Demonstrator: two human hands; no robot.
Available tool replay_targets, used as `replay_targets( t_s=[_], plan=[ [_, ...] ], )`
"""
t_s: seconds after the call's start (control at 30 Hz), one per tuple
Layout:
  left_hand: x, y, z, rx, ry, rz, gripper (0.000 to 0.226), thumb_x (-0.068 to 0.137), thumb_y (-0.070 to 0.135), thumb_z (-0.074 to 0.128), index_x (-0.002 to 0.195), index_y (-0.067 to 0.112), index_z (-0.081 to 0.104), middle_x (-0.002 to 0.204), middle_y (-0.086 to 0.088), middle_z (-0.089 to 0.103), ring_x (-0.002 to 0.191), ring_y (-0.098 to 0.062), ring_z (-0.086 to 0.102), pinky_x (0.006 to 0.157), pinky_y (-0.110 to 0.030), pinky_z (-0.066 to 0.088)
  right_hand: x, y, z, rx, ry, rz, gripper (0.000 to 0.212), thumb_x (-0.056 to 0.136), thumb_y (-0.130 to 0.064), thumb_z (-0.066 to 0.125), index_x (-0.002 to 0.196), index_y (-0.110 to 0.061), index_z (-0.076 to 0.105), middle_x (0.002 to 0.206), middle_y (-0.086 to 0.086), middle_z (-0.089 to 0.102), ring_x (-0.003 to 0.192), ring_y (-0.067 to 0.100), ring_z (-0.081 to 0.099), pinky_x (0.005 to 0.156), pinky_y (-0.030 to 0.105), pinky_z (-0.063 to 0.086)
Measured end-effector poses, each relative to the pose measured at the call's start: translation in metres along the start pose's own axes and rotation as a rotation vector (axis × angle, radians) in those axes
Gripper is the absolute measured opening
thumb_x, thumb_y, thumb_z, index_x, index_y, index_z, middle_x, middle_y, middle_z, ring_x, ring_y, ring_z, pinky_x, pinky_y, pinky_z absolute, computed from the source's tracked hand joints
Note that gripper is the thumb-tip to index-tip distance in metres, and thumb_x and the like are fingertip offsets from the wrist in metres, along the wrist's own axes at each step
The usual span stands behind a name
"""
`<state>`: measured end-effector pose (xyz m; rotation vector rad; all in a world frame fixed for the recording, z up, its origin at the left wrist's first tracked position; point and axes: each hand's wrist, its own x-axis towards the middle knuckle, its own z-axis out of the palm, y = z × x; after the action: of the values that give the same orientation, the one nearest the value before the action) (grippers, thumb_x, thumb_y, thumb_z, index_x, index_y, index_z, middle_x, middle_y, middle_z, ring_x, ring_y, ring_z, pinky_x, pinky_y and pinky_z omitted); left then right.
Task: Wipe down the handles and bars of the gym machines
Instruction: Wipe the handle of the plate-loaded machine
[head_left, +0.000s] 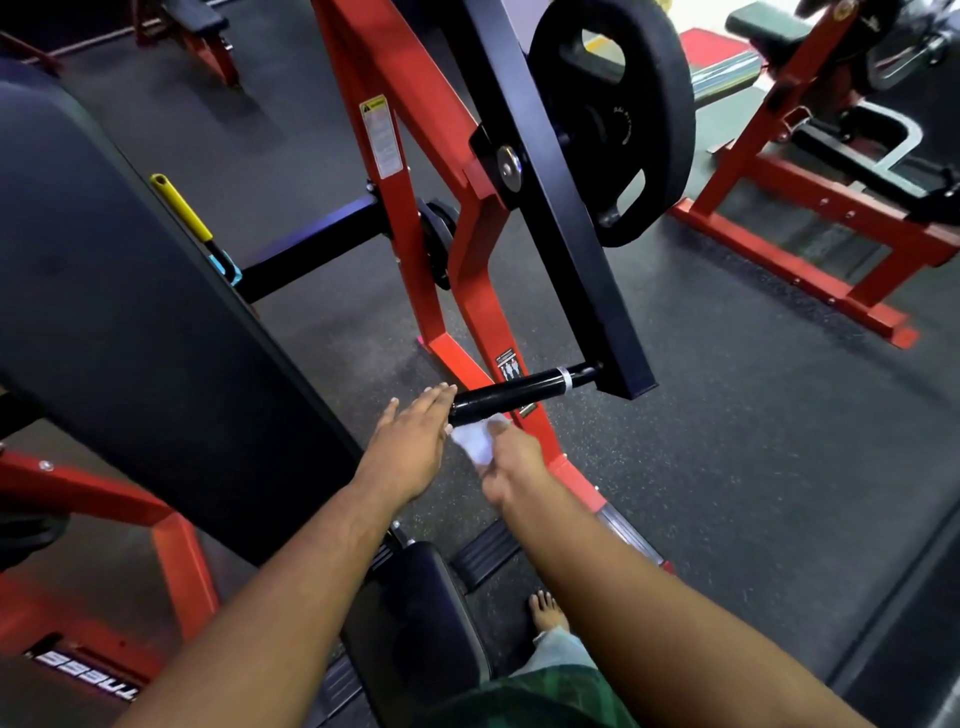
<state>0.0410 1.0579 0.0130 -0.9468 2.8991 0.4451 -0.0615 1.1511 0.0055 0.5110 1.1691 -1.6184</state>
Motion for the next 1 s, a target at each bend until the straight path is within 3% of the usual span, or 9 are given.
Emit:
replay_targets(
  t_s=[0.1, 0.17, 0.23, 0.33, 0.43, 0.5, 0.73, 0.9, 1.0],
  plan=[
    [0.001, 0.001, -0.002, 0.007, -0.005, 0.002, 0.057, 0.11, 0.022, 0.037, 0.164, 0.023, 0.017, 0.171, 0.005, 0.02, 0.156, -0.013, 0.021, 0.128, -0.048, 0.009, -0.012, 0.001, -0.018, -0.232, -0.126, -0.019, 0.026, 0.105, -0.007, 0.049, 0.122, 0.009, 0.061, 0.127, 0.035, 0.061, 0.112, 0.05, 0.063, 0.104, 0.054, 0.05],
    [0.001, 0.001, -0.001, 0.007, -0.004, 0.008, 0.057, 0.111, 0.023, 0.037, 0.164, 0.022, 0.018, 0.171, 0.004, 0.021, 0.156, -0.015, 0.023, 0.128, -0.049, 0.01, -0.019, -0.016, -0.038, -0.386, -0.101, -0.151, 0.026, 0.105, -0.011, 0.05, 0.122, 0.003, 0.064, 0.116, 0.028, 0.069, 0.1, 0.045, 0.068, 0.09, 0.048, 0.057],
    [0.0, 0.0, -0.001, 0.004, 0.008, 0.013, 0.056, 0.111, 0.024, 0.038, 0.164, 0.022, 0.019, 0.17, 0.003, 0.022, 0.155, -0.016, 0.024, 0.128, -0.05, 0.011, -0.014, -0.04, -0.059, -0.46, 0.073, -0.506, 0.023, 0.105, -0.01, 0.049, 0.115, -0.009, 0.07, 0.108, 0.01, 0.073, 0.1, 0.027, 0.068, 0.082, 0.032, 0.056],
    [-0.001, 0.0, -0.002, -0.016, 0.011, 0.017, 0.057, 0.111, 0.024, 0.038, 0.164, 0.023, 0.018, 0.17, 0.003, 0.022, 0.155, -0.016, 0.024, 0.128, -0.05, 0.012, 0.016, -0.073, -0.078, -0.821, 0.281, -0.924, 0.031, 0.108, -0.022, 0.045, 0.129, -0.015, 0.067, 0.121, 0.004, 0.07, 0.113, 0.019, 0.064, 0.094, 0.031, 0.051],
    [-0.003, -0.002, -0.002, -0.015, 0.017, 0.039, 0.058, 0.111, 0.025, 0.038, 0.164, 0.024, 0.016, 0.171, 0.005, 0.02, 0.154, -0.014, 0.027, 0.129, -0.048, 0.012, 0.046, -0.07, -0.078, -1.137, 0.202, -0.907, 0.028, 0.109, -0.031, 0.039, 0.124, -0.027, 0.062, 0.124, 0.005, 0.065, 0.113, 0.027, 0.063, 0.088, 0.038, 0.049],
    [-0.005, -0.008, -0.002, -0.023, 0.037, 0.049, 0.057, 0.111, 0.027, 0.039, 0.164, 0.023, 0.021, 0.169, 0.005, 0.025, 0.151, -0.014, 0.033, 0.129, -0.044, 0.015, 0.051, -0.045, -0.07, -1.227, 0.122, -0.928, 0.035, 0.106, -0.015, 0.045, 0.138, -0.022, 0.057, 0.15, 0.006, 0.05, 0.138, 0.027, 0.048, 0.109, 0.041, 0.041],
    [-0.017, -0.025, 0.0, -0.036, 0.092, 0.05, 0.054, 0.107, 0.026, 0.049, 0.159, 0.019, 0.036, 0.161, 0.002, 0.043, 0.143, -0.017, 0.047, 0.124, -0.041, 0.028, -0.005, 0.033, -0.029, -1.168, -0.333, -1.084, 0.044, 0.103, -0.003, 0.049, 0.145, -0.014, 0.055, 0.155, 0.002, 0.047, 0.146, 0.009, 0.036, 0.121, 0.023, 0.027],
    [-0.022, -0.023, 0.0, -0.007, 0.109, 0.04, 0.053, 0.108, 0.029, 0.045, 0.159, 0.02, 0.033, 0.161, 0.003, 0.042, 0.143, -0.017, 0.047, 0.125, -0.039, 0.026, -0.006, -0.021, -0.027, -0.91, -0.095, -1.128, 0.034, 0.106, -0.014, 0.049, 0.138, -0.018, 0.063, 0.141, -0.004, 0.061, 0.135, 0.004, 0.05, 0.117, 0.02, 0.033],
    [-0.022, -0.02, 0.003, -0.025, 0.109, 0.022, 0.055, 0.108, 0.03, 0.045, 0.16, 0.019, 0.031, 0.162, 0.002, 0.04, 0.144, -0.016, 0.045, 0.125, -0.039, 0.026, 0.018, -0.043, -0.014, -1.288, -0.185, -1.088, 0.036, 0.104, -0.008, 0.048, 0.137, -0.015, 0.063, 0.141, 0.001, 0.06, 0.128, 0.005, 0.049, 0.111, 0.02, 0.031]
  ],
)
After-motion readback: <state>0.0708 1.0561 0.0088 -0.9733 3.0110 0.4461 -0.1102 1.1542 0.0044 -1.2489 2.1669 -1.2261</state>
